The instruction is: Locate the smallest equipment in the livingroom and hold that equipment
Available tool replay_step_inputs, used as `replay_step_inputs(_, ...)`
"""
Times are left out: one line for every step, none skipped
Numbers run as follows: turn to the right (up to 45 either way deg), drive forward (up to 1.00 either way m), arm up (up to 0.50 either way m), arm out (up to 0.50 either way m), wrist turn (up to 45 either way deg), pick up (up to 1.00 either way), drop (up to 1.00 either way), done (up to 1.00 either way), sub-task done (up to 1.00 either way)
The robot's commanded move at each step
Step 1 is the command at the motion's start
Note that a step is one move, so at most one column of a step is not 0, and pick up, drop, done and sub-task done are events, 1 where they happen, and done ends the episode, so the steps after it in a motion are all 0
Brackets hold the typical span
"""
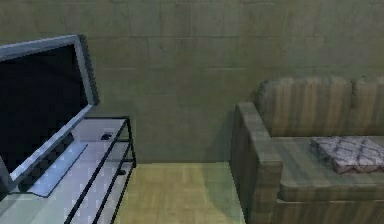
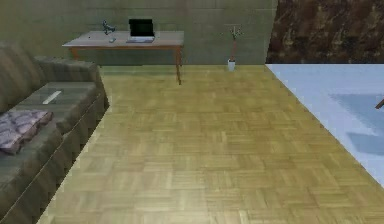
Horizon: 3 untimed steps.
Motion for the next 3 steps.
replay_step_inputs(0.0,0.55,0.00,0.00,0.0,0.00,0.00,0.00,0.00)
replay_step_inputs(-45.0,0.00,0.00,0.00,0.0,0.00,0.00,0.00,0.00)
replay_step_inputs(-45.0,0.00,0.00,0.00,0.0,0.00,0.00,0.00,0.00)
